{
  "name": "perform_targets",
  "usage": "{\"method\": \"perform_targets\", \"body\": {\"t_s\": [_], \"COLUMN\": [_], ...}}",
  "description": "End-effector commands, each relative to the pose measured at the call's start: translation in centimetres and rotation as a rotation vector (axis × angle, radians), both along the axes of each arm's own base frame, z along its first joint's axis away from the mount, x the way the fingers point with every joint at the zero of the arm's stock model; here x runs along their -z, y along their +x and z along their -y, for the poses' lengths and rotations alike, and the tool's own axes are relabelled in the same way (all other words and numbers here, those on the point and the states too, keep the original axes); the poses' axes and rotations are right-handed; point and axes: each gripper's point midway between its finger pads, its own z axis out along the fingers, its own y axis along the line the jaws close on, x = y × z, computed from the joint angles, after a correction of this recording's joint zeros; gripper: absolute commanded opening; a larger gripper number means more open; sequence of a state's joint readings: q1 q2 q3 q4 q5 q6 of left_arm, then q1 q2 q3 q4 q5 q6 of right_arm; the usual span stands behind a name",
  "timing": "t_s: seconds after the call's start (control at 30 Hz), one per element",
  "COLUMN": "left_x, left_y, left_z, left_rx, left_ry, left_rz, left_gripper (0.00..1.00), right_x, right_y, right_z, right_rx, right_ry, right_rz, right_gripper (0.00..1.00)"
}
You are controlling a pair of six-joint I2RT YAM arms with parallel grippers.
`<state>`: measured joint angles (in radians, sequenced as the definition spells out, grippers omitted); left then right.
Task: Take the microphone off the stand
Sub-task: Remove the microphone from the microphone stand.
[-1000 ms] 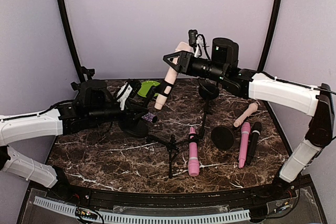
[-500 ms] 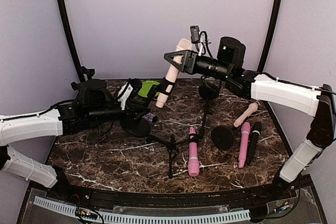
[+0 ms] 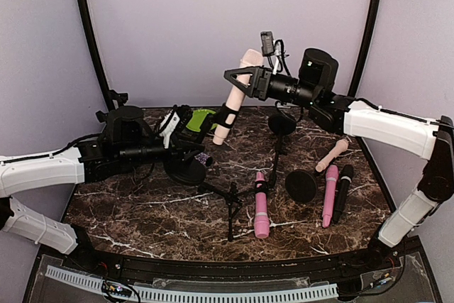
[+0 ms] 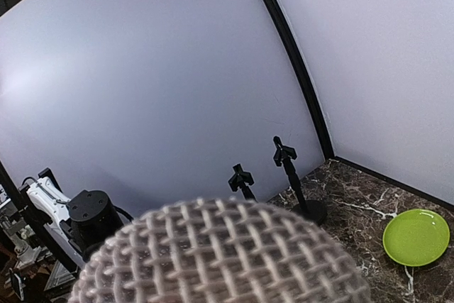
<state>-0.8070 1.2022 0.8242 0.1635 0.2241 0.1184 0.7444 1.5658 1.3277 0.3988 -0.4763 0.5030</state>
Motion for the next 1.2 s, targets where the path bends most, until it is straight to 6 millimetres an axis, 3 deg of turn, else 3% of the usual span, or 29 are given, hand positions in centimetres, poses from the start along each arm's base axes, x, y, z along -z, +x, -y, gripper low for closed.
{"method": "perform_targets", "body": {"t_s": [0.0,0.47,0.7,0.97,1.17], "left_x": [-1.8,-1.6,-1.6,-1.6,-1.6], "left_y": [-0.1,0.0,-0.1,-0.1,-0.1], "left_z": [-0.3,-0.3,-0.3,-0.2,-0.2], "left_rx": [0.007,0.008,0.009,0.012,0.012], "left_ry": [-0.008,-0.004,-0.004,-0.004,-0.004], "left_rz": [0.059,0.057,0.059,0.058,0.056], "left_gripper": [0.0,0.0,0.0,0.0,0.0], "right_x": [-3.9,-2.2,-1.9,-2.8,-4.7], "right_y": [1.6,5.1,5.5,4.2,0.4], "right_z": [2.6,4.7,5.2,4.5,3.2], "right_rx": [0.143,0.331,0.331,0.245,0.016], "right_ry": [0.072,0.052,0.063,0.08,0.119], "right_rz": [0.024,-0.1,-0.12,-0.066,0.054], "right_gripper": [0.0,0.0,0.0,0.0,0.0]}}
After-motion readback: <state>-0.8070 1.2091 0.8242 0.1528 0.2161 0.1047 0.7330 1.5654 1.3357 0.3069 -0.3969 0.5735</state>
